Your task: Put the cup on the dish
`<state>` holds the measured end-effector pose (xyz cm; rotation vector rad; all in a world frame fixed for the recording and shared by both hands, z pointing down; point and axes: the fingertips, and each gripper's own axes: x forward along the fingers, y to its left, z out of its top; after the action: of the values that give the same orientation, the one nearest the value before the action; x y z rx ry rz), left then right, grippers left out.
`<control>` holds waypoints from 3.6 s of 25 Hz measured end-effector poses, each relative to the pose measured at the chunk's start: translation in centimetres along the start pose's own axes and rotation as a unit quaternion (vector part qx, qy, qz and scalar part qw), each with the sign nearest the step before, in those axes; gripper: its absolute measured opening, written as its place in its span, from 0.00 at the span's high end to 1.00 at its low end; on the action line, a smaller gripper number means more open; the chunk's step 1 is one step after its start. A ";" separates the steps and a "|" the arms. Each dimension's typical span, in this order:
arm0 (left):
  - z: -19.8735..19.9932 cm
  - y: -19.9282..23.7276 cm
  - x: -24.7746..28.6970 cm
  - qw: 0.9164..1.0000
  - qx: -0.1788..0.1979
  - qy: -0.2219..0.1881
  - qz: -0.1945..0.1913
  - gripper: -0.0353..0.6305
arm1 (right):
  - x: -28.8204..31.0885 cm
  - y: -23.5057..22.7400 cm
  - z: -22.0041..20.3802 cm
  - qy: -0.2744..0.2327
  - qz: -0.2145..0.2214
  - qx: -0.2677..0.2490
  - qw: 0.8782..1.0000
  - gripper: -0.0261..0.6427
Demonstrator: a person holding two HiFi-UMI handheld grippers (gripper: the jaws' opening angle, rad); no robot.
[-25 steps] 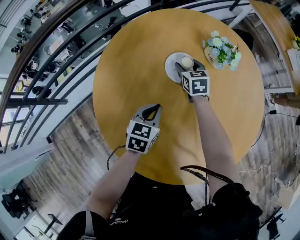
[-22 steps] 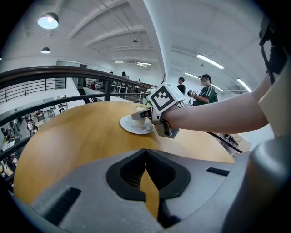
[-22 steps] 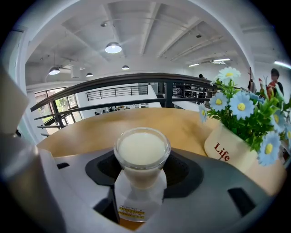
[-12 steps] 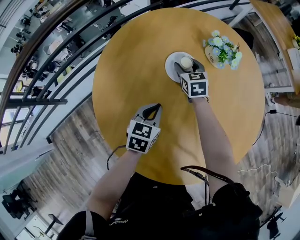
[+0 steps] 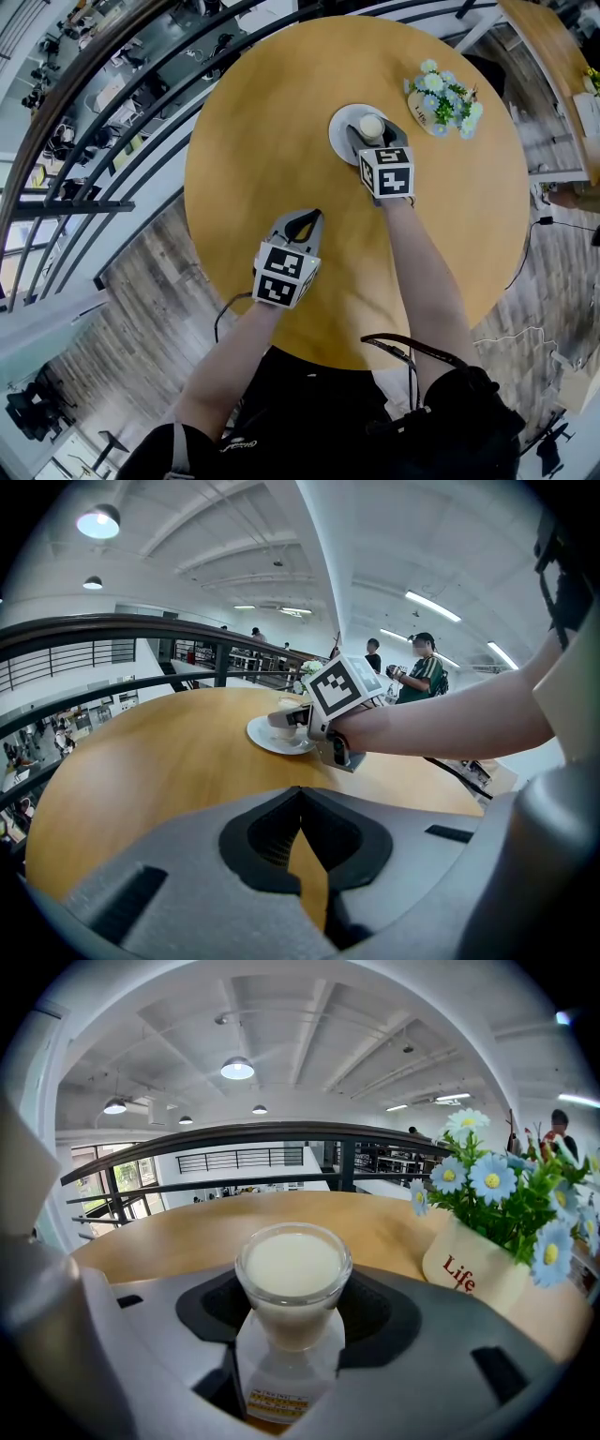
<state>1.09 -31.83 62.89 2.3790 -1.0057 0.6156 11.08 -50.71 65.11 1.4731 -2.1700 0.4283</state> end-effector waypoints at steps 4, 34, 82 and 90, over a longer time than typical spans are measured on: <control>-0.1 0.0 -0.2 1.000 0.000 -0.002 0.000 0.95 | -0.1 0.2 0.0 -0.003 0.004 0.010 1.000 0.58; 0.1 -0.9 -0.4 1.000 0.008 -0.005 0.000 0.95 | -2.5 0.6 -1.3 0.003 0.029 0.031 0.999 0.43; 17.1 -16.0 -16.3 0.967 0.137 -0.211 -0.047 0.95 | -37.5 10.3 9.6 -0.196 -0.007 0.053 0.979 0.76; 16.9 -16.7 -16.6 0.964 0.149 -0.213 -0.050 0.95 | -37.9 10.9 9.1 -0.198 -0.004 0.051 0.979 0.76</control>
<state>6.78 -22.70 35.98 2.8894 -1.0094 0.2290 10.61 -21.74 36.82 1.7439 -2.4756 0.2624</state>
